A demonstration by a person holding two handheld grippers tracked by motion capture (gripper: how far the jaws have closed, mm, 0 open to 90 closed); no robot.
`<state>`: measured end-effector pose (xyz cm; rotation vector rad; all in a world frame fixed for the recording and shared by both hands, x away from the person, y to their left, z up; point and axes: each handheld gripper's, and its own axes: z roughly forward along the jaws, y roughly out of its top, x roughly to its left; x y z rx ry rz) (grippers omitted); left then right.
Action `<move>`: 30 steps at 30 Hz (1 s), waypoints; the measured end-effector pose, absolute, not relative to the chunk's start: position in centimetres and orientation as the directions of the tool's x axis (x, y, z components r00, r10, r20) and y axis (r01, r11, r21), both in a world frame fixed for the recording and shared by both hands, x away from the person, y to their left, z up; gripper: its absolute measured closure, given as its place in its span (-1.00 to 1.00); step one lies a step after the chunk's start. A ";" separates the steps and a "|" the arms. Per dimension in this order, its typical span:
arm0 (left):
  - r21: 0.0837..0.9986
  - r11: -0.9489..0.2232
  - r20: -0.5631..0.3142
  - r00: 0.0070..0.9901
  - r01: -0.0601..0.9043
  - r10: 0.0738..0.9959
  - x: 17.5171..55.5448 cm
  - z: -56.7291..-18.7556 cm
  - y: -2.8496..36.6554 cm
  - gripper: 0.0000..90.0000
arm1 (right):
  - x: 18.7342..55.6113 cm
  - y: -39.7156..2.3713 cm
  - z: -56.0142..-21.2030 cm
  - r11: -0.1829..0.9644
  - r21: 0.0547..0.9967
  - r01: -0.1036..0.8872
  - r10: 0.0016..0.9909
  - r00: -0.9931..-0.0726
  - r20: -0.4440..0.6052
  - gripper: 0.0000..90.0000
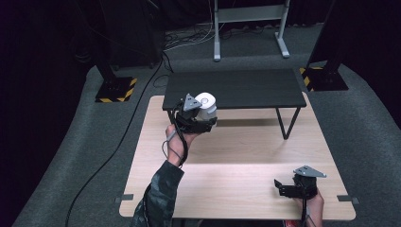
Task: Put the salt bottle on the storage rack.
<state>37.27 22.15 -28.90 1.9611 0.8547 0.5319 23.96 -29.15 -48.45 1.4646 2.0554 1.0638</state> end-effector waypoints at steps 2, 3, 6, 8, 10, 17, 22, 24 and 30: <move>0.866 -0.351 0.026 0.669 0.356 0.743 37.4 -28.7 22.2 -0.34 | 24.0 -29.2 -48.4 0.161 0.769 0.619 0.923 -0.371 0.105 -1.00; 0.867 -0.349 0.025 0.669 0.355 0.743 37.5 -28.6 22.3 -0.34 | 24.0 -29.1 -48.4 0.162 0.769 0.618 0.923 -0.371 0.104 -1.00; 0.868 -0.348 0.024 0.668 0.355 0.744 37.6 -28.2 22.4 -0.34 | 24.0 -29.1 -48.4 0.162 0.769 0.619 0.923 -0.371 0.104 -1.00; 0.869 -0.345 0.025 0.665 0.355 0.747 37.7 -28.0 22.5 -0.34 | 24.0 -29.1 -48.4 0.162 0.769 0.619 0.923 -0.371 0.104 -1.00; 0.869 -0.342 0.023 0.663 0.356 0.748 37.9 -27.8 22.6 -0.34 | 24.0 -29.1 -48.4 0.162 0.768 0.619 0.923 -0.371 0.104 -1.00; 0.865 -0.342 0.023 0.653 0.366 0.757 38.7 -26.9 23.0 -0.34 | 24.0 -29.1 -48.4 0.162 0.768 0.619 0.923 -0.371 0.104 -1.00; 0.865 -0.336 0.019 0.644 0.373 0.765 39.2 -26.5 23.3 -0.34 | 24.0 -29.1 -48.4 0.163 0.768 0.619 0.923 -0.371 0.103 -1.00; 0.864 -0.331 0.017 0.637 0.378 0.771 39.5 -26.3 23.5 -0.34 | 24.0 -29.1 -48.4 0.162 0.767 0.620 0.923 -0.370 0.104 -1.00; 0.863 -0.322 0.013 0.620 0.390 0.785 40.2 -25.8 23.9 -0.34 | 24.0 -29.1 -48.4 0.163 0.767 0.621 0.923 -0.371 0.104 -1.00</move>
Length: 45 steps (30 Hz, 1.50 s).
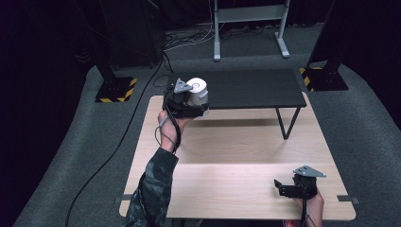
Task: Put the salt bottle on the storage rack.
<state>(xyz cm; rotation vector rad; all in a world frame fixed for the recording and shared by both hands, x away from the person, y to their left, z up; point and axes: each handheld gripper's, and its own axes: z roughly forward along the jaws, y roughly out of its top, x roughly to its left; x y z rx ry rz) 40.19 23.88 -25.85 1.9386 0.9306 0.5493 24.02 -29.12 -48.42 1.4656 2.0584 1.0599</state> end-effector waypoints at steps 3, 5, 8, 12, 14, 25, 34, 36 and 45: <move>0.861 -0.320 0.012 0.614 0.395 0.789 40.4 -25.7 24.0 -0.34 | 24.0 -29.1 -48.4 0.163 0.767 0.621 0.923 -0.371 0.104 -1.00; 0.861 -0.315 0.010 0.605 0.400 0.796 40.7 -25.7 24.1 -0.34 | 24.0 -29.1 -48.4 0.164 0.767 0.621 0.923 -0.371 0.103 -1.00; 0.858 -0.311 0.010 0.593 0.408 0.805 41.1 -25.6 24.2 -0.34 | 24.0 -29.1 -48.4 0.165 0.766 0.621 0.923 -0.372 0.102 -1.00; 0.855 -0.303 0.007 0.575 0.422 0.818 41.7 -25.7 24.3 -0.34 | 24.0 -29.1 -48.4 0.165 0.766 0.621 0.922 -0.372 0.103 -1.00; 0.853 -0.298 0.003 0.567 0.428 0.824 41.9 -25.8 24.4 -0.34 | 24.0 -29.1 -48.4 0.164 0.766 0.621 0.922 -0.373 0.104 -1.00; 0.844 -0.282 0.001 0.525 0.456 0.851 43.4 -26.0 24.6 -0.34 | 24.1 -29.2 -48.4 0.165 0.766 0.621 0.922 -0.374 0.104 -1.00; 0.849 -0.263 -0.001 0.501 0.458 0.866 44.5 -26.3 24.8 -0.34 | 24.1 -29.2 -48.4 0.165 0.766 0.621 0.921 -0.374 0.105 -1.00; 0.854 -0.261 -0.001 0.504 0.450 0.864 44.6 -26.5 24.9 -0.34 | 24.1 -29.1 -48.4 0.166 0.766 0.621 0.922 -0.374 0.103 -1.00; 0.873 -0.253 0.010 0.503 0.418 0.864 44.2 -27.4 25.1 -0.34 | 24.0 -29.1 -48.4 0.162 0.769 0.619 0.923 -0.371 0.104 -1.00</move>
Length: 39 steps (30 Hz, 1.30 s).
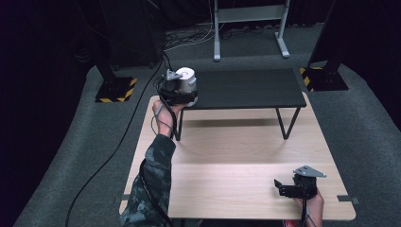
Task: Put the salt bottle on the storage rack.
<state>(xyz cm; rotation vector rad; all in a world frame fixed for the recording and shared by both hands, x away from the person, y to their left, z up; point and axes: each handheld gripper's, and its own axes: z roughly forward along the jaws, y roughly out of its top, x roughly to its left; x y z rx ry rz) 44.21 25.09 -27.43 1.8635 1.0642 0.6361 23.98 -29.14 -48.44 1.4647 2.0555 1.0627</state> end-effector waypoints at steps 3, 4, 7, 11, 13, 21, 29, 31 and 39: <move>0.876 -0.251 0.009 0.506 0.413 0.862 44.2 -27.6 25.2 -0.34 | 24.0 -29.2 -48.4 0.161 0.769 0.618 0.923 -0.371 0.104 -1.00; 0.876 -0.252 0.009 0.507 0.412 0.862 44.2 -27.6 25.2 -0.34 | 24.0 -29.2 -48.4 0.161 0.769 0.618 0.923 -0.371 0.104 -1.00; 0.878 -0.247 0.008 0.503 0.410 0.864 44.1 -27.7 25.2 -0.34 | 24.0 -29.1 -48.4 0.162 0.769 0.618 0.923 -0.371 0.104 -1.00; 0.880 -0.234 0.001 0.491 0.413 0.871 43.7 -27.8 25.1 -0.57 | 24.0 -29.1 -48.5 0.162 0.770 0.617 0.923 -0.371 0.104 -1.00; 0.884 -0.232 0.013 0.475 0.406 0.880 43.0 -27.9 24.8 -0.81 | 23.9 -29.1 -48.5 0.161 0.770 0.618 0.923 -0.370 0.104 -1.00; 0.907 -0.245 0.069 0.453 0.342 0.889 39.0 -28.5 25.1 -1.00 | 23.9 -29.1 -48.5 0.161 0.771 0.616 0.923 -0.370 0.103 -1.00; 0.923 -0.241 0.088 0.444 0.300 0.891 33.3 -32.6 26.3 -1.00 | 23.9 -29.1 -48.4 0.161 0.770 0.618 0.924 -0.368 0.102 -1.00; 0.922 -0.235 0.081 0.440 0.309 0.894 32.2 -34.0 26.6 -1.00 | 23.9 -29.1 -48.5 0.161 0.770 0.617 0.924 -0.368 0.101 -1.00; 0.880 -0.203 0.004 0.422 0.429 0.907 27.8 -42.1 27.5 -1.00 | 24.0 -29.1 -48.4 0.163 0.767 0.621 0.924 -0.369 0.101 -1.00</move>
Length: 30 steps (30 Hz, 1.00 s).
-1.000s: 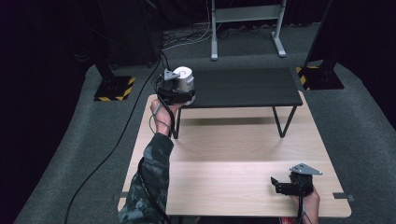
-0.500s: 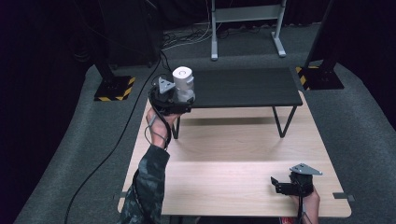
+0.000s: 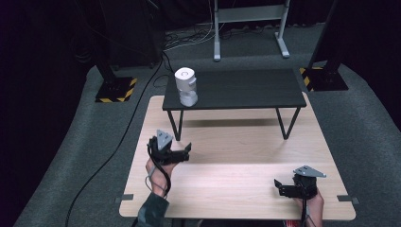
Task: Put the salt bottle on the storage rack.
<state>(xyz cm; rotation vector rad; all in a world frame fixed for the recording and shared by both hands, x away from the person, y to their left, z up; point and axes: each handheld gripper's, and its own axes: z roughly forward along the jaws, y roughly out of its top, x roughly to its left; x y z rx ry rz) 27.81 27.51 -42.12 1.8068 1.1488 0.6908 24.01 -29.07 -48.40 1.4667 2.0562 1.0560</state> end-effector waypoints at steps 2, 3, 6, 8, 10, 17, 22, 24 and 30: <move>0.858 -0.189 -0.039 0.427 0.477 0.904 27.4 -44.1 27.8 -0.99 | 24.0 -29.1 -48.4 0.161 0.767 0.621 0.924 -0.368 0.104 -1.00; 0.849 -0.197 -0.036 0.426 0.491 0.904 27.2 -44.6 27.7 -0.99 | 24.0 -29.1 -48.4 0.161 0.767 0.621 0.924 -0.368 0.104 -1.00; 0.817 -0.226 -0.033 0.435 0.530 0.900 26.7 -46.2 27.2 -0.99 | 24.0 -29.1 -48.4 0.161 0.766 0.622 0.924 -0.368 0.104 -1.00; 0.798 -0.248 -0.023 0.439 0.549 0.898 26.6 -46.7 26.8 -0.98 | 24.1 -29.1 -48.4 0.163 0.765 0.623 0.924 -0.369 0.104 -1.00; 0.782 -0.263 -0.018 0.443 0.565 0.896 26.7 -47.2 26.4 -0.97 | 24.1 -29.1 -48.3 0.166 0.762 0.626 0.923 -0.370 0.103 -1.00; 0.726 -0.316 -0.016 0.473 0.611 0.881 28.0 -47.3 25.8 -0.94 | 24.0 -29.1 -48.4 0.163 0.768 0.620 0.924 -0.369 0.102 -1.00; 0.715 -0.332 0.000 0.476 0.615 0.880 28.2 -47.2 25.4 -0.95 | 23.9 -29.0 -48.5 0.158 0.770 0.618 0.926 -0.363 0.101 -1.00; 0.714 -0.338 0.003 0.480 0.613 0.878 28.2 -47.2 25.3 -0.95 | 23.9 -29.0 -48.5 0.156 0.771 0.617 0.927 -0.362 0.101 -1.00; 0.713 -0.340 0.003 0.482 0.613 0.876 28.3 -47.2 25.3 -0.96 | 23.9 -29.0 -48.4 0.162 0.768 0.620 0.927 -0.363 0.098 -1.00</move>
